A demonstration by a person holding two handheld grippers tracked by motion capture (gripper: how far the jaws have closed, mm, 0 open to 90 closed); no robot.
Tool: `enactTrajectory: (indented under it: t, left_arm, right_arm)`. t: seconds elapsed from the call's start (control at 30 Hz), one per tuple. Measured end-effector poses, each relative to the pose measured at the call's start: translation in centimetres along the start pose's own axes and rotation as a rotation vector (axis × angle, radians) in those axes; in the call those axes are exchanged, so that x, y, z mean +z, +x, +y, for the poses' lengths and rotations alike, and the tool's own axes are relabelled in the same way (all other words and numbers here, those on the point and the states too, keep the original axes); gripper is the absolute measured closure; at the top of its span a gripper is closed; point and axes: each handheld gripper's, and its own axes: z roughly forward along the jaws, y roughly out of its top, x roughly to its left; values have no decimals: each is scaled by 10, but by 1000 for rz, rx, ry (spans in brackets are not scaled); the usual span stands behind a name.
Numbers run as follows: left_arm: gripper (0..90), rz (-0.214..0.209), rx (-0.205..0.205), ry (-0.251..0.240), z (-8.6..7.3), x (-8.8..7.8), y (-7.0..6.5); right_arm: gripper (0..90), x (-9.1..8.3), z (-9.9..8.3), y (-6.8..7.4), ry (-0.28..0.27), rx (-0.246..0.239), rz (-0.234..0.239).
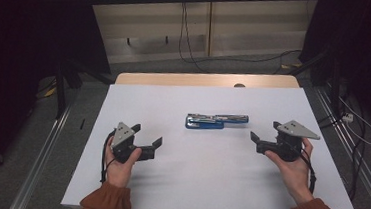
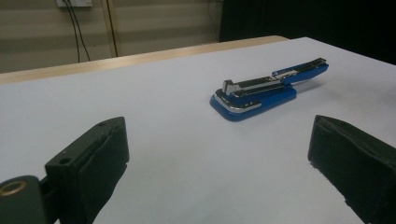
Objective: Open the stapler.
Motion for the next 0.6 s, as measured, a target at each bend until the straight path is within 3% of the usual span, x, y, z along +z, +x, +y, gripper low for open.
enactTrajectory:
  t: [0.13, 0.23, 0.37, 0.5, 0.6]
  left_arm:
    - [52, 21, -10, 24, -6, -6, -1]
    - [51, 11, 5, 32, -9, -13, -5]
    - [52, 42, 3, 43, -13, -26, -7]
    - [52, 26, -24, 60, -19, -39, -7]
    - [52, 32, -15, 46, -20, -46, -9]
  right_arm:
    - [110, -12, -3, -4, -4, 1, -13]
    - [110, -18, -7, -7, 10, -1, -21]
    - [120, -28, -10, -13, 33, 23, 0]
    - [151, -35, -11, -23, 51, 37, 2]
    - [153, -37, -12, -29, 69, 39, 5]
